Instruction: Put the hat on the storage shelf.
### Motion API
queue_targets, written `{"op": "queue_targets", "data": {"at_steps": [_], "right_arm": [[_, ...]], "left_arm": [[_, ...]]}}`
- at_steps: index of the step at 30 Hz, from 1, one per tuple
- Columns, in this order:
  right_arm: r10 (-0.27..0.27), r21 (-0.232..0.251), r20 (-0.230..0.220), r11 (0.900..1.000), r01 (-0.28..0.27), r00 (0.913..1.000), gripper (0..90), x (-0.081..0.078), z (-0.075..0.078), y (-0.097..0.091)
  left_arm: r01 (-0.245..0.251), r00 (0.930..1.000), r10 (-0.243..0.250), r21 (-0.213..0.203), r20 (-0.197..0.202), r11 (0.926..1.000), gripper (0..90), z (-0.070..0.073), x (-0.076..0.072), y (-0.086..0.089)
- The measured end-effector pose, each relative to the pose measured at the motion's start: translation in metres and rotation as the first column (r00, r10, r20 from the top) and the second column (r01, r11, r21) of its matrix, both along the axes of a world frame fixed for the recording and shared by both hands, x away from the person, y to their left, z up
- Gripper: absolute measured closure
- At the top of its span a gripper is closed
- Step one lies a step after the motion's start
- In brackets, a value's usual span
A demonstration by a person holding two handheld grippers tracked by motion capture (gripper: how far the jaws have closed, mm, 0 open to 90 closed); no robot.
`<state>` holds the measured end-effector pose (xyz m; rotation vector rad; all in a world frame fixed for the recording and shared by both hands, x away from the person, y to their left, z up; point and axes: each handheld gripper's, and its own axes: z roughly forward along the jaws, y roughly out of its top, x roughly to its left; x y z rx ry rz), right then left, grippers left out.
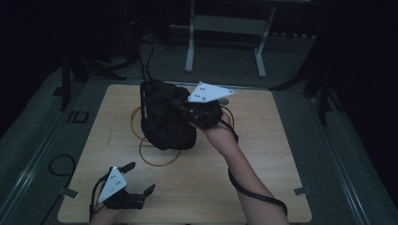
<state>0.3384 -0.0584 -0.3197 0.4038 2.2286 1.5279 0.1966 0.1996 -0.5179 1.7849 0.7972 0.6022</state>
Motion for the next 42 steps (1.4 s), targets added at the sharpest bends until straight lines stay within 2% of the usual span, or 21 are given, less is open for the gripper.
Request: {"op": "queue_targets", "data": {"at_steps": [9,15,18,21,23,25,31,36,38,42], "right_arm": [[0.005,-0.009,-0.076,0.9999,-0.005,0.9971,88.4,0.015,-0.012,0.026],[-0.009,-0.018,-0.112,0.9998,0.007,0.9937,86.1,0.022,-0.02,0.036],[0.009,-0.012,-0.147,0.9999,-0.011,0.9891,74.2,0.024,-0.026,0.04],[0.005,-0.017,-0.138,0.9998,-0.007,0.9904,69.3,0.023,-0.03,0.044],[0.005,-0.017,-0.132,0.9998,-0.007,0.9912,61.8,0.022,-0.03,0.046],[-0.014,-0.048,-0.111,0.9988,0.009,0.9937,60.2,0.021,-0.03,0.048],[-0.005,-0.039,-0.122,0.9992,0.0,0.9925,48.5,0.021,-0.025,0.045],[0.001,-0.038,-0.136,0.9993,-0.007,0.9908,32.7,0.023,-0.021,0.039],[-0.006,-0.023,-0.138,0.9997,0.003,0.9905,27.5,0.023,-0.021,0.035],[0.011,0.022,-0.17,0.9997,-0.008,0.9855,15.0,0.024,-0.02,0.026]], "left_arm": [[0.002,1.0,-0.002,0.002,-0.008,1.0,2.5,-0.001,0.0,0.0],[-0.01,0.9999,0.01,-0.018,-0.006,0.9998,2.5,0.0,0.001,0.005],[-0.013,0.9999,0.013,-0.017,-0.007,0.9998,2.5,0.001,0.001,0.006],[-0.017,0.9999,0.017,-0.021,-0.001,0.9996,2.5,0.002,0.001,0.007],[-0.012,0.9999,0.012,-0.02,-0.003,0.9997,2.5,0.001,0.001,0.006],[-0.011,0.9999,0.011,-0.018,-0.006,0.9998,2.5,0.0,0.001,0.005],[-0.004,1.0,0.004,-0.026,-0.008,0.9997,2.5,0.0,0.001,0.004],[0.005,0.9998,-0.006,-0.023,-0.017,0.9997,2.5,-0.001,0.002,0.0],[0.008,0.9998,-0.009,-0.022,-0.018,0.9997,2.5,-0.001,0.002,-0.001],[0.006,0.9997,-0.007,-0.028,-0.023,0.9996,2.5,-0.001,0.002,-0.002]]}}
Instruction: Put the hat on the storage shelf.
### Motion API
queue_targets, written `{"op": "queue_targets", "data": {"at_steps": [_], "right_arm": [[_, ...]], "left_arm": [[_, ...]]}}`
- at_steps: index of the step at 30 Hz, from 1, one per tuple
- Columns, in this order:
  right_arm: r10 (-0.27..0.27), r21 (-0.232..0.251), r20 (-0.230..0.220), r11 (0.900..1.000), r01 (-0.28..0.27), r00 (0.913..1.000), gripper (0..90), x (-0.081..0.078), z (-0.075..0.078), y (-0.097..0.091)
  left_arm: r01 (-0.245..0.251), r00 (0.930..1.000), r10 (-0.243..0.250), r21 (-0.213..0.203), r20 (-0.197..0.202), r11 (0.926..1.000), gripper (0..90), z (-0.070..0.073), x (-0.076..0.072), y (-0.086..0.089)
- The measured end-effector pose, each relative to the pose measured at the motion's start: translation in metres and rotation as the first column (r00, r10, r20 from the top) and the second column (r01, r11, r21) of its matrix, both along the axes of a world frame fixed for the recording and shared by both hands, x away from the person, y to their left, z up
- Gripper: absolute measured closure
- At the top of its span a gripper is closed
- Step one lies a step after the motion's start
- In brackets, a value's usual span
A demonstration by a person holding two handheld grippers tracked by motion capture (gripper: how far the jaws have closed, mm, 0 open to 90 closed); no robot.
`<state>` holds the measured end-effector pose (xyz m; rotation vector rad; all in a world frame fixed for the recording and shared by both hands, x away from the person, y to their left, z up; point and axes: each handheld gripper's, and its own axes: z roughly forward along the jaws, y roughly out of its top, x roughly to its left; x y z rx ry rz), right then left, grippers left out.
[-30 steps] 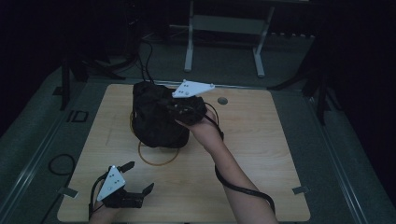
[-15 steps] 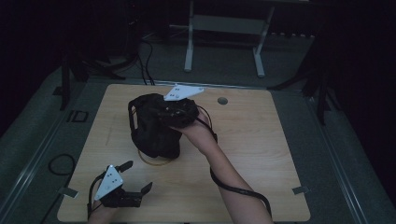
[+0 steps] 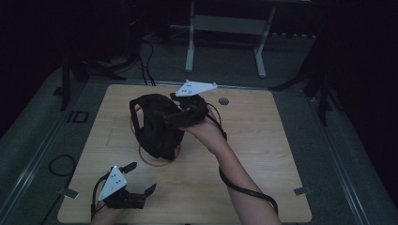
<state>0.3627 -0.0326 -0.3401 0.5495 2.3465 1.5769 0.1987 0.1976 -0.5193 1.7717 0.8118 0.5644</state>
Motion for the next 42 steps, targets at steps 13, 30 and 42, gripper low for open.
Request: {"op": "queue_targets", "data": {"at_steps": [13,30,42], "right_arm": [[-0.013,-0.015,0.027,0.9998,0.013,0.9995,13.1,-0.006,-0.016,-0.029],[-0.039,-0.024,0.032,0.9989,0.04,0.9987,13.1,-0.023,-0.052,-0.064],[-0.035,-0.051,0.004,0.9981,0.035,0.9994,13.1,-0.046,-0.097,-0.085]], "left_arm": [[-0.005,1.0,0.005,0.01,0.0,0.9999,2.5,-0.005,0.002,-0.004],[0.003,0.9999,-0.003,-0.015,-0.014,0.9999,2.5,-0.017,0.008,-0.002],[0.002,0.9993,-0.002,-0.01,-0.038,1.0,2.5,-0.024,0.01,-0.002]]}}
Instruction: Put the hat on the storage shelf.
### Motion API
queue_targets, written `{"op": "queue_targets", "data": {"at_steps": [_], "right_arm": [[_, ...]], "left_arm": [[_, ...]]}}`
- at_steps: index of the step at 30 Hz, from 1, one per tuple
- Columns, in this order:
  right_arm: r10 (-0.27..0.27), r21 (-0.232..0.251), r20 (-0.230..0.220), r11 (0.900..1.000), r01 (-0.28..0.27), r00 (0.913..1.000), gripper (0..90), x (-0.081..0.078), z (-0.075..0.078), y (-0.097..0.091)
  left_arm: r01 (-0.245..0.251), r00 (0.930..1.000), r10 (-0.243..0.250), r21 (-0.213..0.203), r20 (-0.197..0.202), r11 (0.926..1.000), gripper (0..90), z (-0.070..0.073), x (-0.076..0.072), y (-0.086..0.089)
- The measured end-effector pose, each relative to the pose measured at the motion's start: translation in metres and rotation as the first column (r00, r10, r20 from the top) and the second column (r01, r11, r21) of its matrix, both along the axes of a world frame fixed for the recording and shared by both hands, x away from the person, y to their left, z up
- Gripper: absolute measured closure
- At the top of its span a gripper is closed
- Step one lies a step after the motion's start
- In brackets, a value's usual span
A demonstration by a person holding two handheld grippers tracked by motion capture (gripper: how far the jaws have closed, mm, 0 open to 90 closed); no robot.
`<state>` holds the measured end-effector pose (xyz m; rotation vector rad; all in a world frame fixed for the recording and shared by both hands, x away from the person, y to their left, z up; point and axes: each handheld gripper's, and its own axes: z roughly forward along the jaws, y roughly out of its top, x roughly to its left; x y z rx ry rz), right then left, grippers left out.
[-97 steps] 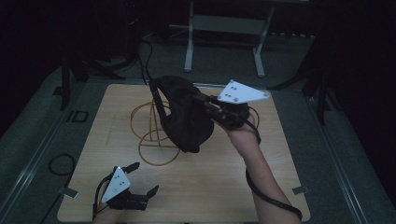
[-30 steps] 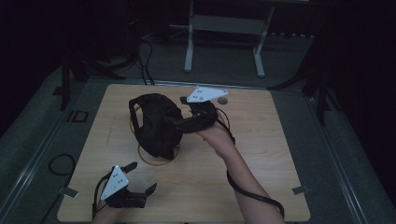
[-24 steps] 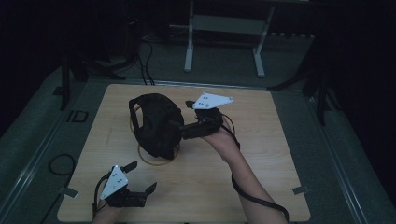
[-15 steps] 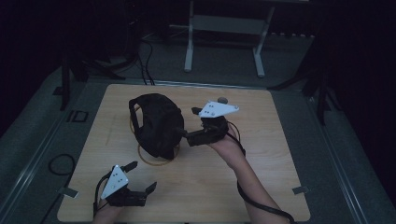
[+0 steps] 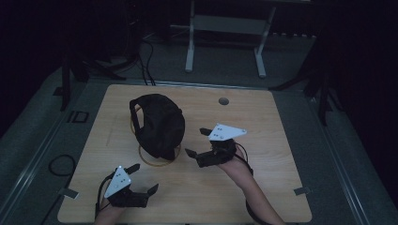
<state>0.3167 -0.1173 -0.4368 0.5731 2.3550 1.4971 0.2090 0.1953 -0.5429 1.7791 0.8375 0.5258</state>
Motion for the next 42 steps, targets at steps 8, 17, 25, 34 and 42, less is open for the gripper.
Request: {"op": "queue_targets", "data": {"at_steps": [8,17,25,34,42], "right_arm": [[-0.019,-0.022,-0.021,0.9996,0.019,0.9996,12.7,-0.01,-0.031,-0.013],[0.011,-0.038,-0.043,0.9992,-0.013,0.999,12.4,-0.019,-0.059,-0.024],[-0.004,-0.035,-0.076,0.9994,0.002,0.9971,12.5,-0.023,-0.081,-0.043],[-0.023,-0.054,-0.095,0.9984,0.018,0.9952,13.0,-0.033,-0.094,-0.067],[-0.017,-0.074,-0.114,0.9973,0.008,0.9933,13.5,-0.039,-0.102,-0.089]], "left_arm": [[-0.003,1.0,0.003,0.009,-0.002,1.0,2.6,-0.003,0.0,0.0],[-0.012,0.9999,0.012,0.011,-0.005,0.9999,2.6,-0.006,0.0,0.002],[-0.008,0.9999,0.008,0.019,-0.009,0.9998,2.6,-0.007,-0.001,0.001],[-0.009,0.9999,0.009,0.023,-0.01,0.9997,2.6,-0.007,-0.002,0.001],[-0.011,0.9999,0.012,0.017,-0.008,0.9998,2.6,-0.007,-0.002,0.002]]}}
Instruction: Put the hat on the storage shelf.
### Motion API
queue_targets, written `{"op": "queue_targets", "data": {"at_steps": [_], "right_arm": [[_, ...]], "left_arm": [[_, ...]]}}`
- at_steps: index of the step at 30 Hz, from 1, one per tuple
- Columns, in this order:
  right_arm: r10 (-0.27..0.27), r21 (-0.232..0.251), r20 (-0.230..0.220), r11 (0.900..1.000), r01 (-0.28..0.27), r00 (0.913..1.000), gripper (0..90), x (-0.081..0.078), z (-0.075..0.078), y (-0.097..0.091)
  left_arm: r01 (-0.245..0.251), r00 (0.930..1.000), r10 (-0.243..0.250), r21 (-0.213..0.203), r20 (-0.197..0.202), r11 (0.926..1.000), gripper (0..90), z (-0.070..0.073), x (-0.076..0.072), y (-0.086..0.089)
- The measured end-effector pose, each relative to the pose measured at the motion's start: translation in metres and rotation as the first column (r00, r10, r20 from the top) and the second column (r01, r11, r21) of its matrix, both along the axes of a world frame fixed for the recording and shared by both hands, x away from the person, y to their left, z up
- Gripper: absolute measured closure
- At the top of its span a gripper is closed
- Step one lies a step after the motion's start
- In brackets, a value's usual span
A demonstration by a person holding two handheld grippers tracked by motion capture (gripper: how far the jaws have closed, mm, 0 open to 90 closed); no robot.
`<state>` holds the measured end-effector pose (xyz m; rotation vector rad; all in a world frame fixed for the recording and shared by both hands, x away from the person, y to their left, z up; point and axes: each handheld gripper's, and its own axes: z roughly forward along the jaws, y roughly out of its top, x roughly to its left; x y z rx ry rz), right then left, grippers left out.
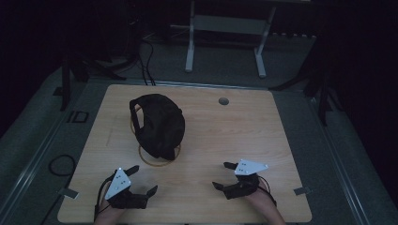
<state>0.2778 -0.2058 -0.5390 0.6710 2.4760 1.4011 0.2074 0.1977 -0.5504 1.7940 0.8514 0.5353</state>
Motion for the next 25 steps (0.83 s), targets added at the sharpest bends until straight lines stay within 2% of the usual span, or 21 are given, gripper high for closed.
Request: {"op": "queue_targets", "data": {"at_steps": [6,7,9,14,16,20,25], "right_arm": [[-0.029,-0.013,-0.009,0.9995,0.029,0.9995,13.6,0.0,-0.004,-0.015],[-0.05,-0.017,-0.005,0.9986,0.05,0.9987,13.6,0.002,-0.004,-0.022],[-0.056,-0.019,-0.003,0.9983,0.056,0.9984,13.6,0.002,-0.004,-0.024],[-0.093,-0.025,0.006,0.9953,0.093,0.9956,13.6,0.004,-0.006,-0.043],[-0.103,0.002,-0.005,0.9947,0.103,0.9947,13.7,0.005,-0.005,-0.052],[-0.137,0.046,-0.017,0.9894,0.137,0.9905,13.9,0.009,-0.004,-0.063],[-0.142,0.032,-0.012,0.9893,0.142,0.9898,13.9,0.01,-0.005,-0.063]], "left_arm": [[-0.003,1.0,0.003,-0.001,-0.005,1.0,2.6,-0.001,0.0,0.001],[-0.005,1.0,0.005,0.003,-0.005,1.0,2.6,-0.001,0.001,0.001],[-0.005,1.0,0.005,0.001,-0.006,1.0,2.6,-0.001,0.001,0.001],[-0.011,0.9999,0.011,-0.004,-0.005,0.9999,2.6,-0.001,0.001,0.003],[-0.014,0.9999,0.014,-0.004,0.009,0.9999,2.7,-0.001,0.001,0.004],[-0.017,0.9999,0.017,-0.007,0.002,0.9998,2.7,-0.001,0.001,0.004],[-0.016,0.9999,0.016,-0.002,0.001,0.9999,2.7,-0.002,0.001,0.004]]}}
